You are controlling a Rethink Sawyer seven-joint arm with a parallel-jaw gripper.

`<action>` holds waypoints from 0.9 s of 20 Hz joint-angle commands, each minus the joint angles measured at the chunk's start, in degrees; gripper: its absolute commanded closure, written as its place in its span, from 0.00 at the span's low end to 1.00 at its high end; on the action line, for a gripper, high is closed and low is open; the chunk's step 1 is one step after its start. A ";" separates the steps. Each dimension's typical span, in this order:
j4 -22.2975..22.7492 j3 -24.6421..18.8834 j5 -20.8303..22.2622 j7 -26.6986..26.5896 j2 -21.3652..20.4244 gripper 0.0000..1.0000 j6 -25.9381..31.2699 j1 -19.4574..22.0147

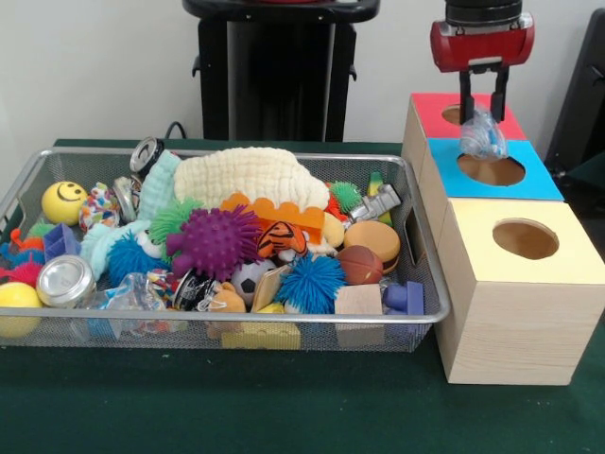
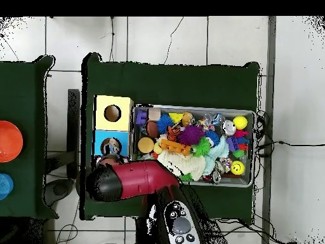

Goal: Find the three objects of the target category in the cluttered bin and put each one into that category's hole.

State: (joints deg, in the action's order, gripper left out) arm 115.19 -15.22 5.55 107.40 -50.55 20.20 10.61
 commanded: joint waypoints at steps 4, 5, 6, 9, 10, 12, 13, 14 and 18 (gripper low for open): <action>-2.99 1.73 3.04 3.41 1.19 1.00 2.66 -0.16; -2.84 1.74 3.08 3.46 1.21 1.00 2.43 -0.11; -2.79 1.93 3.23 3.58 1.37 1.00 1.99 -0.25; -2.80 2.77 3.92 4.09 2.45 1.00 0.19 -0.78; -2.61 3.07 4.13 4.40 2.86 1.00 -0.77 -1.00; -1.76 3.16 4.29 5.28 4.33 1.00 -4.21 -1.24; -1.52 3.36 4.24 5.94 5.08 1.00 -5.85 -1.58; -1.54 3.71 4.18 6.59 5.68 1.00 -7.14 -2.06; -2.17 4.28 3.42 7.05 7.39 1.00 -9.12 -3.19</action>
State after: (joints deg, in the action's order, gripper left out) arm 114.95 -12.38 6.41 107.40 -49.32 16.25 8.22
